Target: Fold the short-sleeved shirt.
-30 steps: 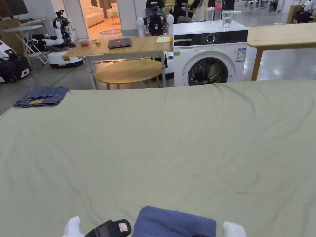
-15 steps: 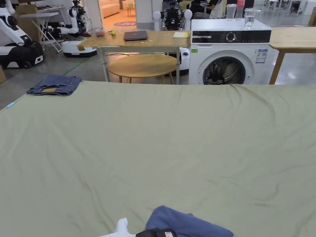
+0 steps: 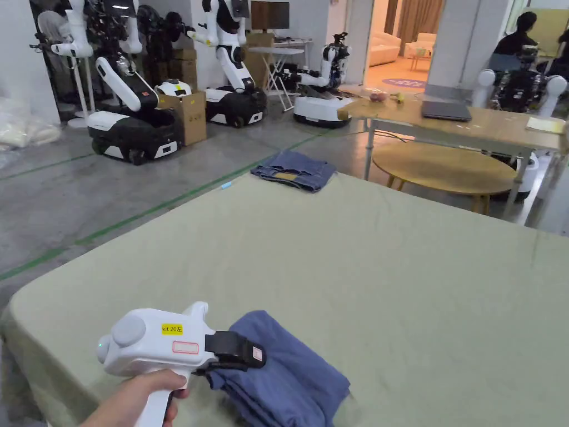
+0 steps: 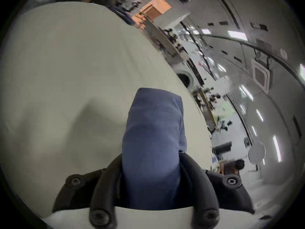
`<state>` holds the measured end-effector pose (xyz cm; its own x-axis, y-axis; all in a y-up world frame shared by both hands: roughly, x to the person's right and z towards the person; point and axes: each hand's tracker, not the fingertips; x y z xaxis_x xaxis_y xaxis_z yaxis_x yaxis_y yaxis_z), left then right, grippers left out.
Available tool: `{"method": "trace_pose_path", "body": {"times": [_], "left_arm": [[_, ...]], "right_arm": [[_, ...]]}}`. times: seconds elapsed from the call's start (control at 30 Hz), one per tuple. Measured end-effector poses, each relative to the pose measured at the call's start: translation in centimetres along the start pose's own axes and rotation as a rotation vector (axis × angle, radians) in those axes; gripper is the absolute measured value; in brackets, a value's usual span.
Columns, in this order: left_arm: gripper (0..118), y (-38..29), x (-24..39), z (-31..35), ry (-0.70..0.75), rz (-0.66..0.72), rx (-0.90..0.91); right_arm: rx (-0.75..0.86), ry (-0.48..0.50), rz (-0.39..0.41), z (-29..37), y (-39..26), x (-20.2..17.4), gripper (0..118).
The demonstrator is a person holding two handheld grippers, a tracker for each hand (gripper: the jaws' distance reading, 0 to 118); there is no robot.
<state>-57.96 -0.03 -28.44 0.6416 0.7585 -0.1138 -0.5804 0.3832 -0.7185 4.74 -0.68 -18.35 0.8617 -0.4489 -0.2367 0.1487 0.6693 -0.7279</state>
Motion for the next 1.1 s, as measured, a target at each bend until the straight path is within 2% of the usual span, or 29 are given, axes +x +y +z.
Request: {"method": "trace_pose_path", "body": {"times": [0.17, 0.2, 0.27, 0.33, 0.37, 0.4, 0.47, 0.57, 0.6, 0.63, 0.67, 0.7, 0.8, 0.9, 0.97, 1.0, 1.07, 1.1], "left_arm": [[27, 2.1, -5.8, 1.6, 0.012, 0.055, 0.024], [27, 0.9, -2.8, 0.8, -0.562, 0.538, -0.050], [29, 0.3, -3.2, 1.2, -0.506, 0.515, -0.046], [75, 0.4, -4.1, 2.9, -0.483, 0.519, 0.041], [91, 0.6, -4.7, 4.1, -0.492, 0.564, 0.084], [94, 0.8, -5.4, 5.7, -0.480, 0.637, 0.124], [94, 0.4, -5.9, 8.8, -0.413, 0.694, 0.191], [94, -0.5, -6.5, 11.4, -0.251, 0.693, 0.224], [84, -1.0, -6.3, 12.1, -0.236, 0.700, 0.230], [64, -1.7, -5.8, 12.4, -0.226, 0.689, 0.252], [35, -2.4, -5.0, 12.5, -0.197, 0.671, 0.265], [10, -3.0, -4.1, 12.2, -0.173, 0.650, 0.262], [7, -5.3, 0.2, 10.3, -0.170, 0.562, 0.280], [7, -7.9, 7.0, 6.0, -0.135, 0.380, 0.310], [7, -9.5, 12.8, 2.5, -0.138, 0.253, 0.342], [7, -8.4, 14.3, 3.1, 0.335, -0.390, 0.425], [7, -9.9, 20.8, -0.1, 0.329, -0.561, 0.435], [7, -12.3, 26.2, -0.9, 0.352, -0.657, 0.437]], "right_arm": [[-0.043, 0.007, -0.002, -2.2, -0.1, -1.9, 0], [-0.046, 0.010, 0.004, -2.4, 0.0, -2.2, 0], [-0.052, 0.014, 0.019, -2.7, 0.3, -2.7, 0], [-0.053, 0.016, 0.036, -2.8, 0.7, -3.2, 0], [-0.049, 0.017, 0.043, -2.7, 0.8, -3.4, 0], [-0.045, 0.021, 0.048, -2.4, 0.9, -3.3, 0], [-0.037, 0.025, 0.054, -2.0, 1.0, -3.4, 0], [-0.017, 0.030, 0.052, -1.0, 1.1, -3.4, 0], [-0.006, 0.029, 0.050, -0.5, 1.1, -3.3, 0], [0.006, 0.031, 0.048, 0.1, 1.2, -3.2, 0], [0.015, 0.031, 0.045, 0.6, 1.3, -3.1, 0], [0.024, 0.029, 0.043, 1.2, 1.4, -3.0, 0], [0.066, -0.016, 0.051, 3.1, 2.4, -2.2, 0], [0.137, -0.081, 0.052, 5.3, 4.3, -1.1, 0], [0.193, -0.150, 0.100, 6.7, 6.6, -0.7, 0], [0.225, -0.182, 0.120, 7.4, 7.8, -0.6, 0], [0.286, -0.264, 0.164, 8.8, 10.6, -0.7, 0], [0.321, -0.311, 0.185, 9.6, 12.1, -0.7, 0]]}}
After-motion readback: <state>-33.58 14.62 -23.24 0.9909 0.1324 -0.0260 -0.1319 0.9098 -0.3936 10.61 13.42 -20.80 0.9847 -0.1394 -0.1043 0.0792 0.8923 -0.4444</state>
